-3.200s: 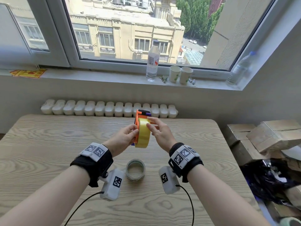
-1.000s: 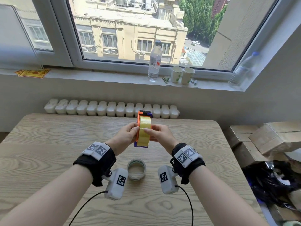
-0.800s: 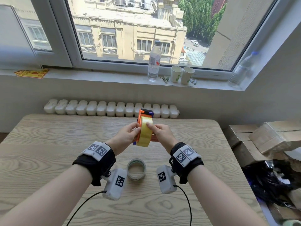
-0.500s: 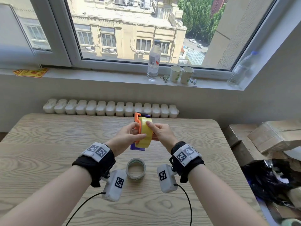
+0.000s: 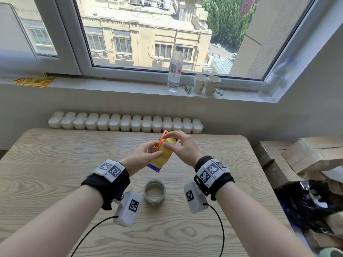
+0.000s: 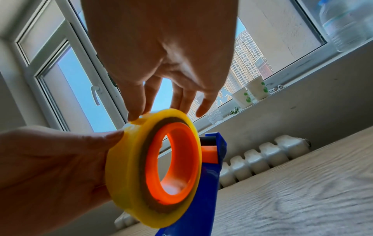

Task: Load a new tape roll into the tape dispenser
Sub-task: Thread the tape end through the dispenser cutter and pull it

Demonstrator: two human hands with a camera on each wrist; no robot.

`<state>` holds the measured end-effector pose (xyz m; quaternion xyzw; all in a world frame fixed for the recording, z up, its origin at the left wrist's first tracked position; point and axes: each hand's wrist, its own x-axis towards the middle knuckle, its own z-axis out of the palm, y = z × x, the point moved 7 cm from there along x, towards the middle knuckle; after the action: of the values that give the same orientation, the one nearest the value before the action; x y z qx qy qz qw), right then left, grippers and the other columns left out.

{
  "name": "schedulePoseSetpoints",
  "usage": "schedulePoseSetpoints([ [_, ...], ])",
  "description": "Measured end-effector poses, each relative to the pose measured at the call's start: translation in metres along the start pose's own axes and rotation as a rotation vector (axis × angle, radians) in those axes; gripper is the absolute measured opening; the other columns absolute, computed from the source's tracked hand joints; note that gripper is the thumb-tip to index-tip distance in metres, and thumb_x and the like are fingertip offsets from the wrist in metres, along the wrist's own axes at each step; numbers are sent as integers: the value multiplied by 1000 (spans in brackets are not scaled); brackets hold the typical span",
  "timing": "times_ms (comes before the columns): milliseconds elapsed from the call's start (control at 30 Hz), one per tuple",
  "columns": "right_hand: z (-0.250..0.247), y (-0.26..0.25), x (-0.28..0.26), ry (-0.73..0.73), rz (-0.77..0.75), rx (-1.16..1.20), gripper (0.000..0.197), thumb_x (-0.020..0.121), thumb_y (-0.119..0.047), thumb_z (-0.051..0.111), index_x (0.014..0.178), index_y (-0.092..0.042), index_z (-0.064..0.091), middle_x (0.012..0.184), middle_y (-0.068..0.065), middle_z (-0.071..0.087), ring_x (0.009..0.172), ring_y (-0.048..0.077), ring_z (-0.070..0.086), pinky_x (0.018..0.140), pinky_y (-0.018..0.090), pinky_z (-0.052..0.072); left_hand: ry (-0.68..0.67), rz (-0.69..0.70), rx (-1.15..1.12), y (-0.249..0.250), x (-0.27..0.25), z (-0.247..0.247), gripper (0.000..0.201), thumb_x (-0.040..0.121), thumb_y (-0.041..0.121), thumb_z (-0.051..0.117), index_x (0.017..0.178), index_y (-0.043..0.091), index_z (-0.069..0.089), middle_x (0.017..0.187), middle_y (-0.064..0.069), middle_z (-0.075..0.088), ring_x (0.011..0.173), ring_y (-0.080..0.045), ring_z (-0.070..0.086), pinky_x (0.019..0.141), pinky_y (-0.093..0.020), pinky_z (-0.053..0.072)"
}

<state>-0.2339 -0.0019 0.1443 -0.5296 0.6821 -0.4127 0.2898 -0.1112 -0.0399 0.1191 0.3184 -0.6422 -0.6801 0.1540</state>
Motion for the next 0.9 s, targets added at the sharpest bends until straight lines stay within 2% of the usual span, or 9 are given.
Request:
schedulePoseSetpoints([
  [67, -1, 0, 1, 12, 9, 5, 11, 85, -17, 65, 95, -17, 69, 114, 7, 58, 98, 15, 52, 78, 14, 39, -13, -12, 27, -1, 0, -1, 34, 92, 9, 52, 126, 6, 52, 111, -10, 64, 99, -18, 60, 87, -29, 49],
  [167, -2, 2, 3, 14, 19, -13, 7, 87, -17, 62, 91, -18, 68, 105, 4, 57, 100, 23, 56, 85, 34, 49, -25, -24, 67, -1, -2, -1, 35, 94, 11, 49, 128, 8, 51, 116, -11, 62, 98, -15, 60, 82, -21, 50],
  [267, -1, 6, 3, -7, 13, -67, 8, 88, -17, 61, 87, -21, 68, 101, 5, 61, 96, 25, 58, 87, 43, 51, -35, -45, 75, -3, -2, -2, 36, 95, 12, 47, 130, 9, 51, 122, -15, 61, 100, -17, 58, 81, -22, 49],
  [400, -1, 7, 0, -20, 20, -100, 15, 87, -16, 62, 81, -28, 67, 91, 1, 68, 91, 22, 61, 82, 38, 52, -44, -74, 74, -7, -3, -3, 30, 96, 12, 45, 123, 15, 57, 120, -16, 61, 100, -20, 56, 82, -25, 46],
  [500, -1, 5, -1, -34, 5, -166, 9, 86, -15, 64, 83, -19, 71, 92, 3, 70, 91, 19, 61, 80, 26, 46, -49, -99, 41, -10, -2, -4, 25, 95, 10, 45, 111, 19, 62, 114, -13, 61, 101, -22, 54, 82, -27, 44],
  [600, 0, 1, -4, -42, -56, -269, 8, 84, -15, 64, 85, -14, 72, 91, 5, 72, 88, 16, 60, 87, 34, 48, -26, -130, 37, -13, -1, -6, 28, 94, 7, 44, 118, 5, 60, 111, -14, 60, 100, -22, 52, 79, -26, 43],
  [700, 5, -5, -7, -48, -113, -392, 10, 86, -14, 60, 89, -11, 69, 93, 9, 72, 89, 25, 63, 83, 41, 49, 10, -150, 35, -15, 0, -8, 27, 94, 4, 44, 115, 3, 60, 109, -15, 59, 99, -23, 51, 76, -26, 42],
  [833, 13, -10, -10, -72, -132, -542, 16, 93, -16, 49, 99, -7, 61, 104, 12, 67, 96, 30, 60, 80, 38, 45, 14, -176, 44, -17, 0, -10, 24, 93, 5, 44, 105, 10, 63, 110, -15, 60, 99, -24, 52, 77, -28, 42],
  [900, 13, -10, -11, -68, -138, -521, 16, 93, -14, 48, 100, -6, 60, 103, 12, 67, 95, 30, 60, 77, 35, 42, 9, -189, 49, -17, 0, -10, 25, 94, 6, 44, 111, 8, 62, 114, -16, 60, 103, -25, 52, 80, -29, 43],
])
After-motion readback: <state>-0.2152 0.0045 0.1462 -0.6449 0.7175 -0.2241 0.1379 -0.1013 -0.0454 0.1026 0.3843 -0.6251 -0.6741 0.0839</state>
